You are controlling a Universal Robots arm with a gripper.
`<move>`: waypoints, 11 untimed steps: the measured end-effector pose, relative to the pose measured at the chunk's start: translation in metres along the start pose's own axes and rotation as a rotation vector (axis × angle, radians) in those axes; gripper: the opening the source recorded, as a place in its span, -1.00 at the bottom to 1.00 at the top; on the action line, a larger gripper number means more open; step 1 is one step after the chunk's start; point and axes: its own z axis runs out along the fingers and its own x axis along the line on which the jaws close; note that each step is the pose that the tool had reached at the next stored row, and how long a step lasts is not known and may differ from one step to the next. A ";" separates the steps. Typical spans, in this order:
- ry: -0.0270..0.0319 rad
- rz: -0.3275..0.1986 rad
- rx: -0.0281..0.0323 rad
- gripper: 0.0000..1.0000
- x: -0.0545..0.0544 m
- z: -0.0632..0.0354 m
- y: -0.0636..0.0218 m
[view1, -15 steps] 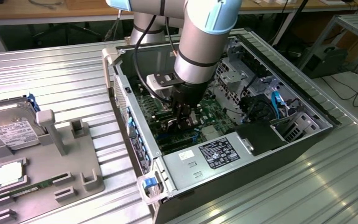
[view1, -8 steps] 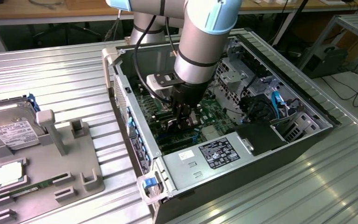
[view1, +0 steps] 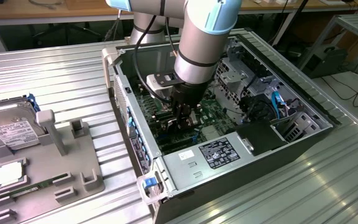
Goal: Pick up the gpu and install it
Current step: 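Insert the gpu into the slot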
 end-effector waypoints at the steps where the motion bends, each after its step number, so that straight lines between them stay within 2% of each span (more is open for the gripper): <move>1: -0.0038 0.000 0.0016 -0.43 0.000 0.0015 -0.0001; 2: -0.0008 0.000 0.0005 -0.43 0.000 0.0004 0.0000; 3: -0.0002 0.000 0.0004 -0.43 0.000 -0.0001 0.0000; 4: 0.0003 0.000 0.0001 -0.30 0.000 -0.0022 0.0001; 5: 0.0009 0.000 -0.0002 -0.30 0.000 -0.0046 0.0003; 11: 0.0006 0.000 0.0001 -0.30 -0.001 -0.0307 0.0015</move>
